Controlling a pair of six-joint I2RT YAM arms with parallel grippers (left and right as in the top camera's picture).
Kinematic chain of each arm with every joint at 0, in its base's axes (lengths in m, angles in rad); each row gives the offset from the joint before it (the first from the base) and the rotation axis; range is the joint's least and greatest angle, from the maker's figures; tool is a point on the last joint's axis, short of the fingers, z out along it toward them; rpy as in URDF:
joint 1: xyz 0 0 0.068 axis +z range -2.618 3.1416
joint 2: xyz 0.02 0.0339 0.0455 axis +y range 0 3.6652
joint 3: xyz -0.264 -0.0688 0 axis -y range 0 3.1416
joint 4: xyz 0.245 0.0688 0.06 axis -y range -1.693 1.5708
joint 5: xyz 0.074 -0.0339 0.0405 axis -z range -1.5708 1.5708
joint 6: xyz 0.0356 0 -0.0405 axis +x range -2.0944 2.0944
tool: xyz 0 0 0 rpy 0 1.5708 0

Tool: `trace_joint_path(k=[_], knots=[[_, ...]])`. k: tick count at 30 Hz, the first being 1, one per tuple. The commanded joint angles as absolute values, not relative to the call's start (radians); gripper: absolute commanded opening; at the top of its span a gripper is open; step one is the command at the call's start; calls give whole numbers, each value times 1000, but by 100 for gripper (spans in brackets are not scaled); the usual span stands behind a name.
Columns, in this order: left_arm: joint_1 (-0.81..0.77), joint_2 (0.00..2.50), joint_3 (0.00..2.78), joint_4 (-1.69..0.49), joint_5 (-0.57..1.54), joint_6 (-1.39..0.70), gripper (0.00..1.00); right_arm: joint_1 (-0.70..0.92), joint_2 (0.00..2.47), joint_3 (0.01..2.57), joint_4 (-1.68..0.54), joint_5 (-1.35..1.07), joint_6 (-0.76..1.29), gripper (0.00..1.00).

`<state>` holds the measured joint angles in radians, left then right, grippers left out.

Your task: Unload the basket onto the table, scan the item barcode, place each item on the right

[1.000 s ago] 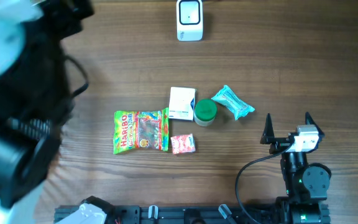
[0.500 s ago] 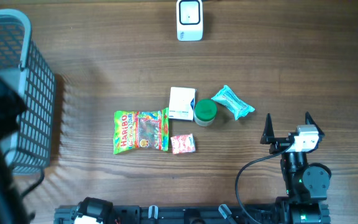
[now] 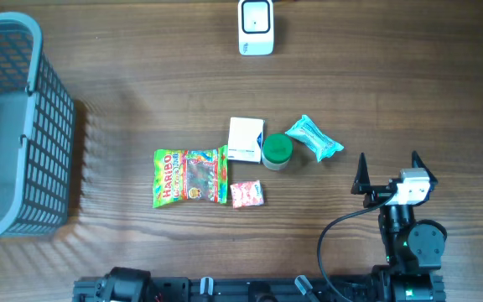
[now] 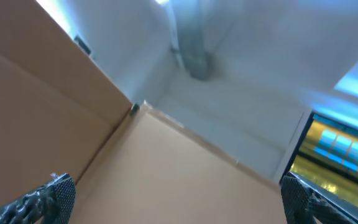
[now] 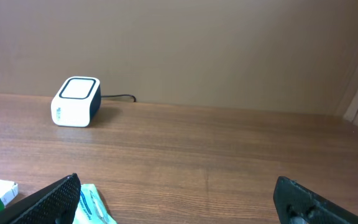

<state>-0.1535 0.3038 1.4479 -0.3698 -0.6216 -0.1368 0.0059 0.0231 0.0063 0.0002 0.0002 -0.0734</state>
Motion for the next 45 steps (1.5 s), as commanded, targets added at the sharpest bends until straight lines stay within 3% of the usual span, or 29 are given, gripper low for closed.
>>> trace_joint_path(k=[1, 10, 16, 20, 22, 25, 32, 39, 45], knots=[[-139, 209, 1444, -374, -548, -143, 100, 9, 24, 5, 6, -8, -78, 100], [-139, 5, 1445, -391, -543, -142, 100, 9, 24, 5, 6, -9, -78, 100], [-139, 5, 1457, -437, -661, -150, 100, 9, 24, 5, 6, -9, -78, 100], [-139, 5, 1446, -459, -731, -308, 100, 9, 24, 5, 6, -8, -78, 100], [-144, 6, 1435, -498, -674, -274, 100, 9, 24, 5, 6, -9, -78, 100], [-186, 6, 1332, -495, -365, -90, 100, 9, 24, 5, 6, -9, -78, 100], [-254, 6, 970, -426, -213, -4, 100, 9, 24, 5, 6, -8, -78, 100], [-263, 6, 631, -379, -206, -150, 100, 9, 24, 5, 6, -9, -78, 100], [-263, 6, 516, -466, -205, -331, 100, 9, 24, 5, 6, -9, -78, 100]])
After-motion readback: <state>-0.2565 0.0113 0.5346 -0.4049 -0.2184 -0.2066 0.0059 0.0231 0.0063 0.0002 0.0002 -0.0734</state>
